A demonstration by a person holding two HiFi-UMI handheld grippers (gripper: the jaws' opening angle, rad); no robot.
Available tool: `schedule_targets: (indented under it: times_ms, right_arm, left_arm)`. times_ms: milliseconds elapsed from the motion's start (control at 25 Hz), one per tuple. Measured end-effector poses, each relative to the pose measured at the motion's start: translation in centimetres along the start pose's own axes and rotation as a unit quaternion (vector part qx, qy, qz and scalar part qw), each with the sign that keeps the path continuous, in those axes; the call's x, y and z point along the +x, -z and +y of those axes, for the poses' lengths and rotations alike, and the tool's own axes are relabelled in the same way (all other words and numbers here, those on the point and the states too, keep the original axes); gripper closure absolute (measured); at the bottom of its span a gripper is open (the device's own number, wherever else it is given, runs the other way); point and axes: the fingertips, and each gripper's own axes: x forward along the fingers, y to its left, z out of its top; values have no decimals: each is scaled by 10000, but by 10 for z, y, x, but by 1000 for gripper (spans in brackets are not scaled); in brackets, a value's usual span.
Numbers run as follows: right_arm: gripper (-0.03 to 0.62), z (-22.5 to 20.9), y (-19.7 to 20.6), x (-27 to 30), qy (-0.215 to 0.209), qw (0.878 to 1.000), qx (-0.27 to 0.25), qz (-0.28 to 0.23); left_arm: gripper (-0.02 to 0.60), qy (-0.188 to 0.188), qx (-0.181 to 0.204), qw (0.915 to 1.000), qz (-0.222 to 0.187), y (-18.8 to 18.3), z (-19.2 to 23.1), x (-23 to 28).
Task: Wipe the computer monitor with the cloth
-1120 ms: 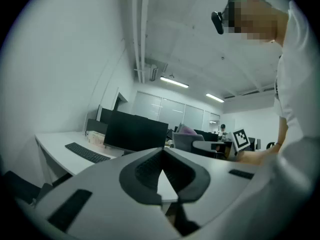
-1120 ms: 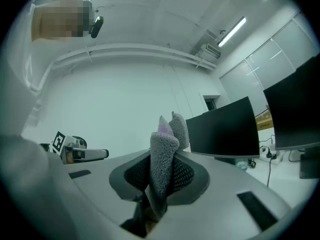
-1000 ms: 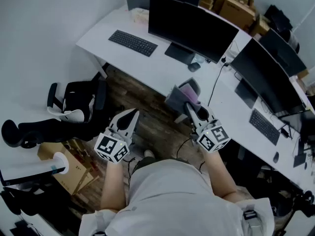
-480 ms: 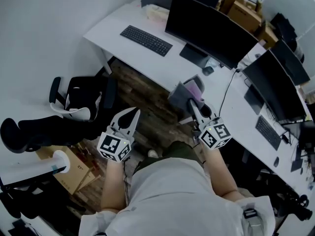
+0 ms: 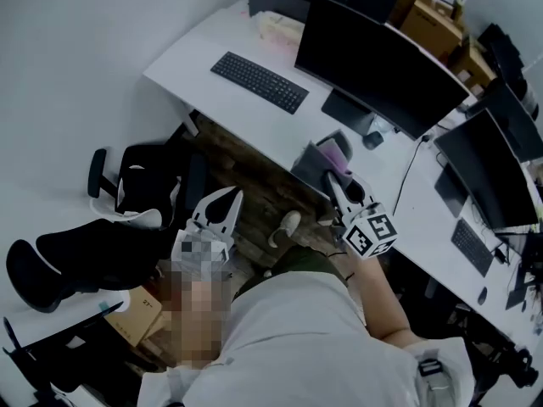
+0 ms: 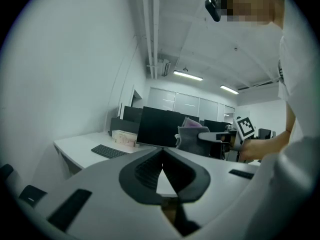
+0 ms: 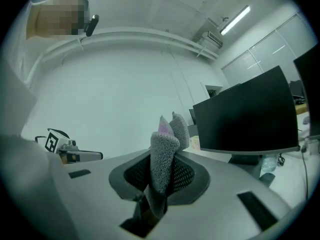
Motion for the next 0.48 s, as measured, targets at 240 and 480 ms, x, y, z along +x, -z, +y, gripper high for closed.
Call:
schedule_targets:
  times_ms: [240,480]
  right_arm:
    - [525,-47,-21,73,-91,10000,-14,3]
    - [525,-102,-44,128,-44,10000,-52,-34]
  left_arm:
    - [580,42,54,9999,129,-22,44,75]
    - [580,130,133,9996,233,-43,77,157]
